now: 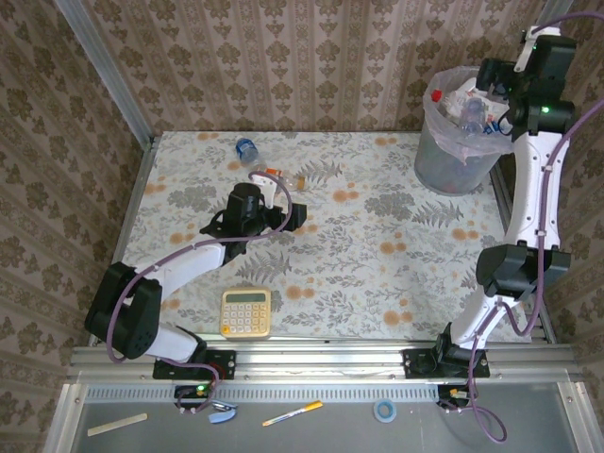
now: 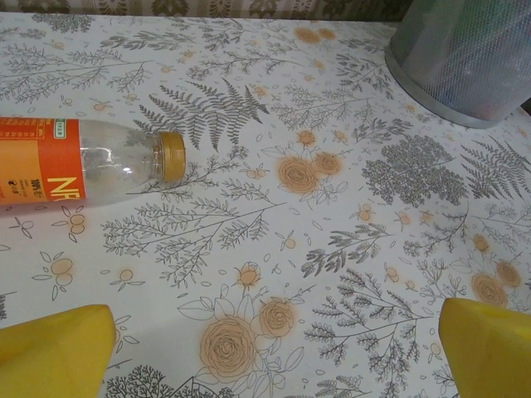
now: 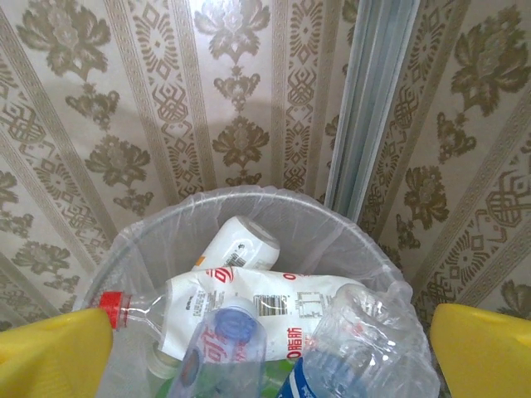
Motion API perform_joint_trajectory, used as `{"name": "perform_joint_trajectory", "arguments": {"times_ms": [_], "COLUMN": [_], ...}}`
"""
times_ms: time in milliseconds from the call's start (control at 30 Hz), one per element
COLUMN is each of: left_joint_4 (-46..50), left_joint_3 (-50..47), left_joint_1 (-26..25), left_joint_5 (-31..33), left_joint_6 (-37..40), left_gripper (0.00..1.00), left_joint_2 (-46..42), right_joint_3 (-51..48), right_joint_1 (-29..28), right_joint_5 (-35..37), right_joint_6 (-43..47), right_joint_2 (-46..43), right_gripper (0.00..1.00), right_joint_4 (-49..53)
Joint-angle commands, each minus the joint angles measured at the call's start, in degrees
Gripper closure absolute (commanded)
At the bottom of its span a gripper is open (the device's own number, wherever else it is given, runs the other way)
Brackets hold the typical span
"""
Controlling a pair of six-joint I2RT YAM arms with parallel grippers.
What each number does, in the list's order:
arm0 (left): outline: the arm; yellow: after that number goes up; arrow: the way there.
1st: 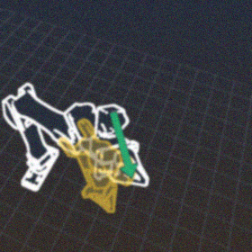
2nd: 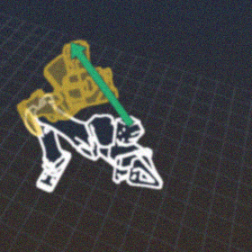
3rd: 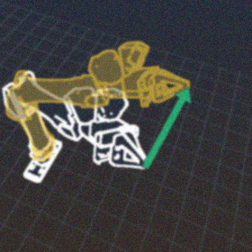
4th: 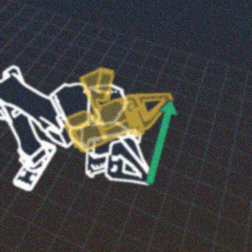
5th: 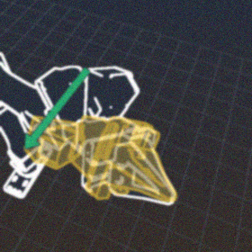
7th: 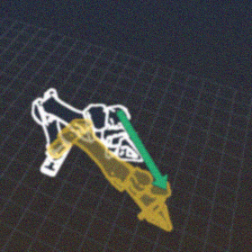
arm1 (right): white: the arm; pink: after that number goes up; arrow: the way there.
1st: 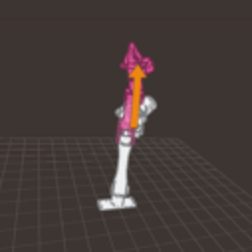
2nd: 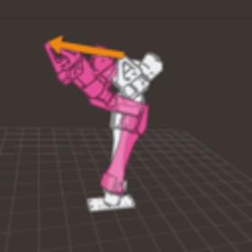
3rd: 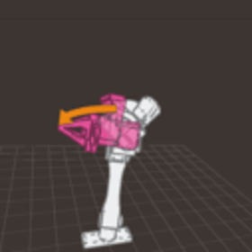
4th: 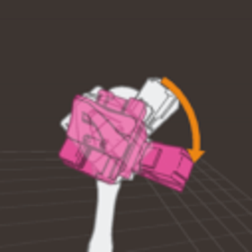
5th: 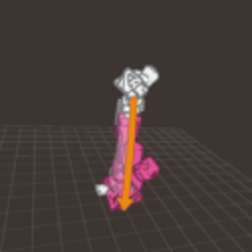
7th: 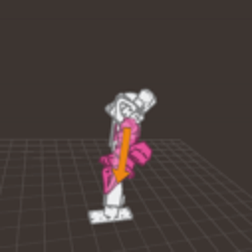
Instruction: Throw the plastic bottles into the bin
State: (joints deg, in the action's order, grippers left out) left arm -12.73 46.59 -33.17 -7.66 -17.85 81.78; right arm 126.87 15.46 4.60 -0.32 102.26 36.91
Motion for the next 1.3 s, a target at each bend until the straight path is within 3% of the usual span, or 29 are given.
{"name": "perform_joint_trajectory", "arguments": {"times_ms": [0, 500, 767, 1267], "left_joint_4": [1.1, 12.4, 19.1, 25.0], "left_joint_3": [1.7, 6.0, 11.0, 21.5], "left_joint_1": [0.3, 2.7, 6.3, 8.3], "left_joint_5": [-0.4, 6.4, 8.1, 12.6], "left_joint_6": [-1.7, -7.0, -17.0, -22.8], "left_gripper": [0.0, 0.0, 0.0, 0.0], "left_joint_2": [0.6, 2.5, 8.2, 17.7], "right_joint_3": [-1.0, -4.6, -6.1, -16.9], "right_joint_1": [0.3, 0.3, 0.3, -1.3], "right_joint_5": [-2.9, -10.1, -14.7, -23.0], "right_joint_6": [-2.2, -3.7, -4.7, -7.2], "right_joint_2": [-2.7, -6.8, -9.3, -18.2], "right_gripper": [0.0, 0.0, 0.0, 0.0], "right_joint_4": [0.0, -0.2, 0.3, 0.2]}}
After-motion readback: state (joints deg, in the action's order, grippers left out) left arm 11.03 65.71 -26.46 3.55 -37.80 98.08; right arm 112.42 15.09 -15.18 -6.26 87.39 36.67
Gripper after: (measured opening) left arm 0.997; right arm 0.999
